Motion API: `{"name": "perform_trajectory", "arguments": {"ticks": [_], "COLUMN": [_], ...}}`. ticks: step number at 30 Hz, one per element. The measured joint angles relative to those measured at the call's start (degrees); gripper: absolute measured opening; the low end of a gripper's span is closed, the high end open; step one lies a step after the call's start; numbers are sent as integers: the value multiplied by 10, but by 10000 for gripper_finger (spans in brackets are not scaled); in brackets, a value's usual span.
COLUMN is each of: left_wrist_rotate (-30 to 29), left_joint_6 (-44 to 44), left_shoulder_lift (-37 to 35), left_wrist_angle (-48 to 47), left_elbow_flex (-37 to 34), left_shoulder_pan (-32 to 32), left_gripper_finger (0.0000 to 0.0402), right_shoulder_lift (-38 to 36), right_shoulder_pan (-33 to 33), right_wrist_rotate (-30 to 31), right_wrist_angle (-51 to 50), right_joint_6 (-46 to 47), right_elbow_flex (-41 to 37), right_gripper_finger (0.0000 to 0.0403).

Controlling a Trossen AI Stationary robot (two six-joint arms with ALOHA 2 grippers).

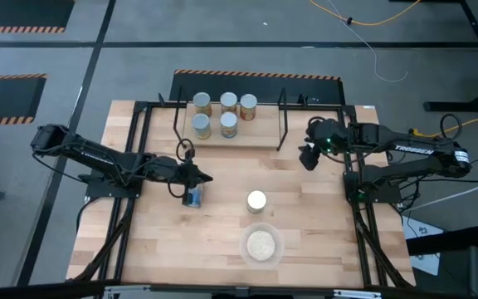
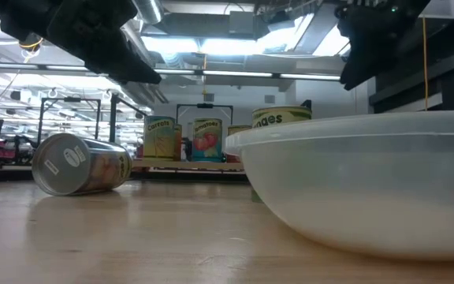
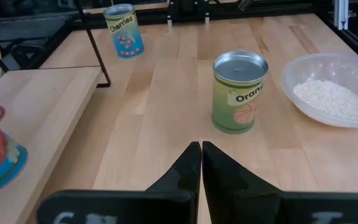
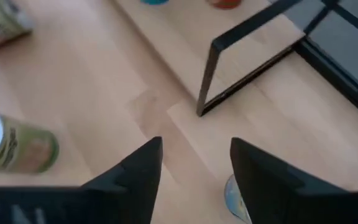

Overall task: Pick and place cans onto a shelf
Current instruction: Put the canned cherries on the shelf

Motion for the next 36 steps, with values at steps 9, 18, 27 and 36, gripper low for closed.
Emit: {"name": "perform_trajectory", "arguments": {"ticks": [9, 18, 27, 36], "left_wrist_rotate": [0, 0, 0, 0], "left_joint_6": [0, 0, 0, 0], "left_shoulder_lift": [0, 0, 0, 0], "left_wrist_angle": [0, 0, -1, -1], "left_elbow_flex": [0, 0, 0, 0], "left_shoulder_pan": [0, 0, 0, 0], "left_gripper_finger": [9, 9, 9, 9], "right_shoulder_lift": [3, 51, 105, 150], "right_shoulder_pan": [-70, -129, -142, -142], "right_wrist_rotate": [-16, -43, -44, -44], "right_wrist_angle": [-52, -76, -75, -73], "right_joint_6": [83, 102, 102, 102], "right_elbow_flex": [6, 2, 2, 2], "right_gripper_finger": [197, 197, 197, 197]}}
